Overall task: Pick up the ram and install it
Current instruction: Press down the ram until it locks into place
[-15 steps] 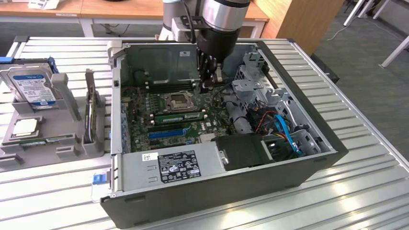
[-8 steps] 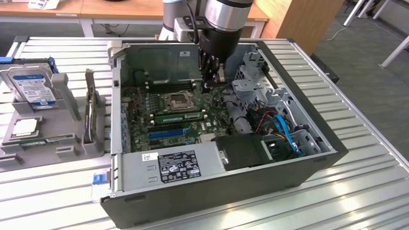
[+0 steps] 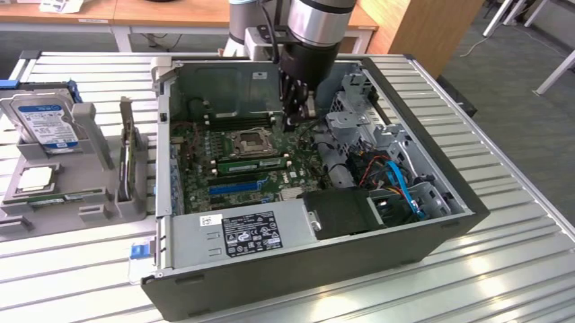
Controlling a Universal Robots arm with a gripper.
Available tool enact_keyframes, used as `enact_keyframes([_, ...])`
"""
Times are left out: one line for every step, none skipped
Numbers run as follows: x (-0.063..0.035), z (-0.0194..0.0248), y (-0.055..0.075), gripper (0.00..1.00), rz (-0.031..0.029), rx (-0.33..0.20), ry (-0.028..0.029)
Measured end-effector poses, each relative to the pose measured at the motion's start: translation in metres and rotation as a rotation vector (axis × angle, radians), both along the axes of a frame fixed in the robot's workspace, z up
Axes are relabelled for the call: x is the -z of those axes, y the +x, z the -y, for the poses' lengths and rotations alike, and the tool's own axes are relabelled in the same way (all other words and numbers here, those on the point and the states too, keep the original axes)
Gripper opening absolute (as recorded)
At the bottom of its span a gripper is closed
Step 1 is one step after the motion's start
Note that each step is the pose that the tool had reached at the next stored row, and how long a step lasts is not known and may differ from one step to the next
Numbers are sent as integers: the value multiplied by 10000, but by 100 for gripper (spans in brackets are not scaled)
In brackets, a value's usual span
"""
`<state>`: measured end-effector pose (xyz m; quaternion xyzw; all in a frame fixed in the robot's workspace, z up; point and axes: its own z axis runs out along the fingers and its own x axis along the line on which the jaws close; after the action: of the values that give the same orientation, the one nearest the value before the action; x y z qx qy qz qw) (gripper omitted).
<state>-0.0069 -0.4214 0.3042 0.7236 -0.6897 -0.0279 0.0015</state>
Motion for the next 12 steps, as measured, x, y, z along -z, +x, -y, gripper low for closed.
enact_keyframes([13, 0, 0, 10, 0, 0, -1])
enact_keyframes([26, 0, 0, 10, 0, 0, 0])
enact_keyframes([38, 0, 0, 10, 0, 1, -1])
enact_keyframes([50, 0, 0, 10, 0, 0, 0])
enact_keyframes([61, 1, 0, 10, 0, 1, 0])
enact_keyframes([72, 2, 0, 10, -1, 1, -1])
enact_keyframes([82, 2, 0, 10, 0, 0, -1])
enact_keyframes([93, 2, 0, 10, 0, 0, -1])
enact_keyframes([104, 3, 0, 10, 0, 0, -1])
enact_keyframes([114, 3, 0, 10, 0, 1, -1])
enact_keyframes([123, 4, 0, 10, 0, 0, 0])
enact_keyframes([132, 4, 0, 10, 0, 0, -1])
